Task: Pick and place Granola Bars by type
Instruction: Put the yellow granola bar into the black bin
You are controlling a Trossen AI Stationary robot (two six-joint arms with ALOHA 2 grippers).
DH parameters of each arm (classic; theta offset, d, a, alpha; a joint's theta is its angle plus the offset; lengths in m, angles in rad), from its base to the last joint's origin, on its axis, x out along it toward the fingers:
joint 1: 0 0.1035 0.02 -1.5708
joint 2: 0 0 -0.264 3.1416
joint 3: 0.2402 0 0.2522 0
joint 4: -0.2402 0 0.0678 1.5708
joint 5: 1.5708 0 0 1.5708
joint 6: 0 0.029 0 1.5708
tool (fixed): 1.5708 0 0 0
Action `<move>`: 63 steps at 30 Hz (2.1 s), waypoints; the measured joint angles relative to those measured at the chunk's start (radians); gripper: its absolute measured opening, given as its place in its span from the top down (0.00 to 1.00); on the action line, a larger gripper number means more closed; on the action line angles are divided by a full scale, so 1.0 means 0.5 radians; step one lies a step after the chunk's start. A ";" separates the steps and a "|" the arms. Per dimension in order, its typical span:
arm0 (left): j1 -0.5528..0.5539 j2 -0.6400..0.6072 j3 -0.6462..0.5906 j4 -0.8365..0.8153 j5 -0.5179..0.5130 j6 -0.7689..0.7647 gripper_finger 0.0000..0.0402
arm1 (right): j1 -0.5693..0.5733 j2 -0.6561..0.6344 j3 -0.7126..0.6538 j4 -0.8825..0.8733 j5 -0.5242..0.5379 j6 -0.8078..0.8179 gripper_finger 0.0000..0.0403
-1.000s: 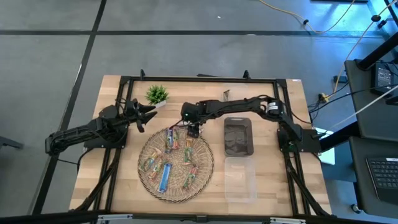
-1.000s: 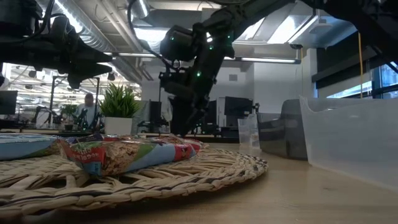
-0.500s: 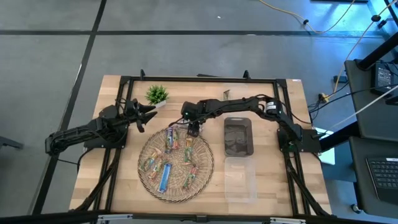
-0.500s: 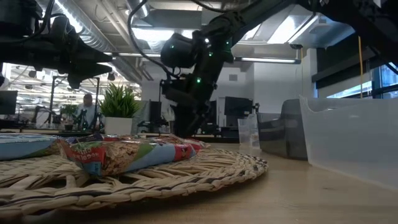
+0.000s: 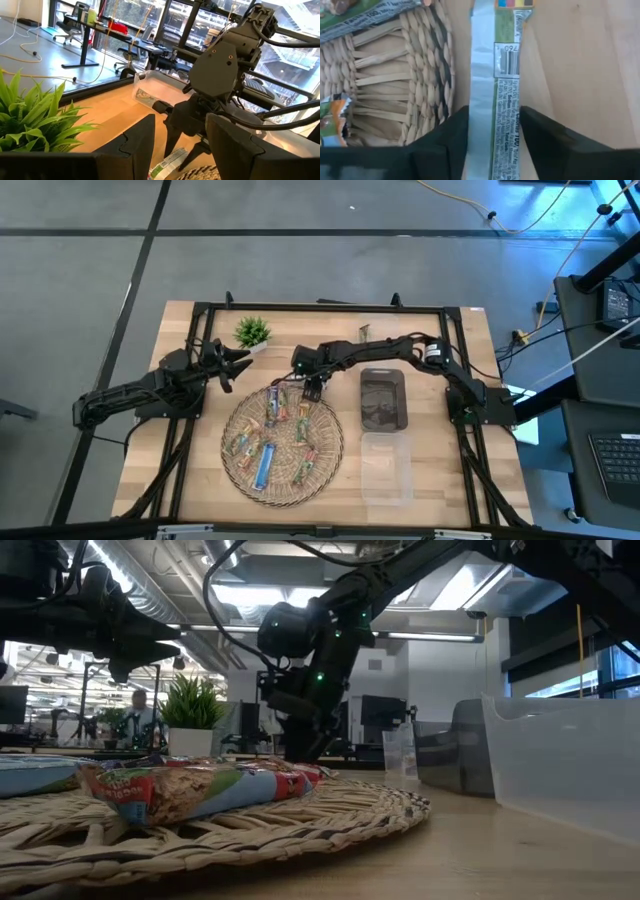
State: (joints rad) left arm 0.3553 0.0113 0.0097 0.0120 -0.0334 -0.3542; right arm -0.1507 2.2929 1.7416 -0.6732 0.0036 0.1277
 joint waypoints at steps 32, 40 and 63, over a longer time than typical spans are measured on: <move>0.000 0.000 0.000 0.002 0.000 -0.003 0.58 | 0.166 -0.820 -0.007 -0.971 0.084 0.703 0.80; 0.000 0.001 0.000 0.015 0.000 -0.004 0.58 | 0.479 -0.955 -0.085 -1.471 0.458 1.364 0.80; 0.000 0.002 0.000 0.015 0.000 -0.002 0.58 | 0.647 -0.986 -0.906 -0.870 0.426 2.251 0.79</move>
State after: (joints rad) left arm 0.3553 0.0120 0.0097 0.0193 -0.0334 -0.3553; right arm 0.1726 1.7996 1.2884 -1.1080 0.2165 1.2533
